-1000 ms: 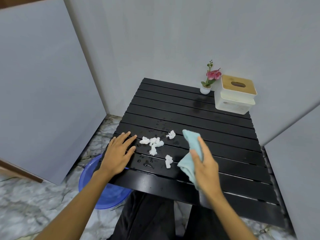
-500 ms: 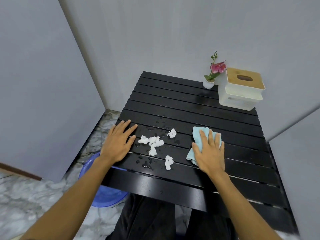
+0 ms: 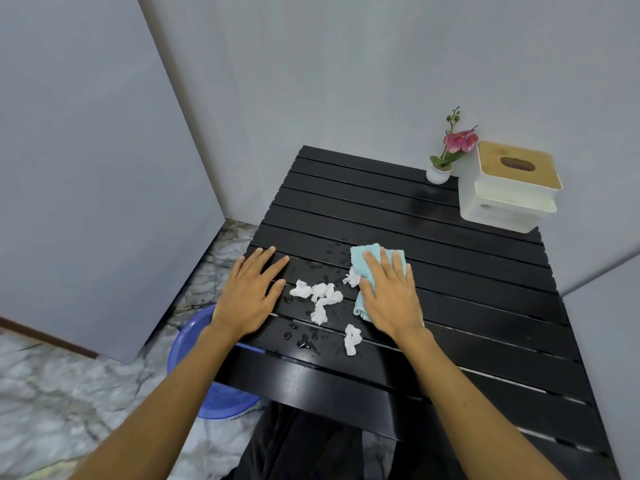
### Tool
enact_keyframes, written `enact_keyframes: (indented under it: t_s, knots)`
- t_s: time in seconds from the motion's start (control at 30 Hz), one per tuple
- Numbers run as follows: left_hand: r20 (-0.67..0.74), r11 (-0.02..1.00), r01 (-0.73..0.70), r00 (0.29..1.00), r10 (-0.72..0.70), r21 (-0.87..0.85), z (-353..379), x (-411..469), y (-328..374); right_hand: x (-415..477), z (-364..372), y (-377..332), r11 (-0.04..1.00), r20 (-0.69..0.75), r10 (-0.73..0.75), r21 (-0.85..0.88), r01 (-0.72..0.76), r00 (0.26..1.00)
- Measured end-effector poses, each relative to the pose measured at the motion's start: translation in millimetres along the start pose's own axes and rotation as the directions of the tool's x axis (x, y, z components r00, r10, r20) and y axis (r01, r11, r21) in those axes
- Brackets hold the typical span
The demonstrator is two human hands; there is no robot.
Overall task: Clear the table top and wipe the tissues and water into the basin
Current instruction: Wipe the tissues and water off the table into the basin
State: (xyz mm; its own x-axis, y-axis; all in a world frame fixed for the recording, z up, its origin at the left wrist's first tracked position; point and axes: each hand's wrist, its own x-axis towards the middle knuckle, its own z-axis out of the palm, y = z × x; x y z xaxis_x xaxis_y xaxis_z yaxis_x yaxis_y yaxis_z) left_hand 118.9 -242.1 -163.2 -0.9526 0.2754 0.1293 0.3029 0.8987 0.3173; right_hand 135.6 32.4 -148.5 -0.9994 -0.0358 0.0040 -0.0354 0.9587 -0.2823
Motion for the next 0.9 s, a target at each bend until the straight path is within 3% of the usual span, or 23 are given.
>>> enact_keyframes:
  t_s: [0.23,0.33,0.43,0.53,0.63,0.7,0.77,0.9]
  knots:
    - [0.013,1.0,0.004,1.0,-0.004,0.001,0,-1,0,5,10,-36,0.969,0.01,-0.183,0.172,0.179,0.983]
    - [0.037,1.0,-0.002,0.999,0.003,-0.02,-2,-2,-2,-2,7,-48,0.903,0.06,-0.247,0.376,0.208,0.967]
    - [0.06,0.998,-0.009,0.998,0.013,-0.065,-8,0,-4,-11,-18,-52,0.751,0.111,-0.172,0.658,0.057,0.979]
    - [0.03,0.994,0.0,1.0,0.004,-0.108,-14,2,-8,-5,-53,-37,0.663,0.028,-0.002,0.748,-0.02,1.0]
    - [0.022,0.994,0.002,1.0,0.0,-0.108,-14,6,-9,20,-66,-8,0.743,0.035,0.101,0.662,-0.099,0.994]
    - [0.032,0.994,0.019,0.999,-0.016,-0.104,-12,11,-10,36,-56,8,0.891,0.153,0.121,0.42,-0.175,0.981]
    - [0.044,0.996,0.028,0.999,-0.024,-0.085,-9,14,-8,45,-37,18,0.979,0.231,0.13,0.125,-0.162,0.964]
    - [0.017,0.999,0.033,0.999,-0.033,-0.028,-4,13,-5,49,-11,15,0.993,0.036,0.115,-0.016,-0.114,0.993]
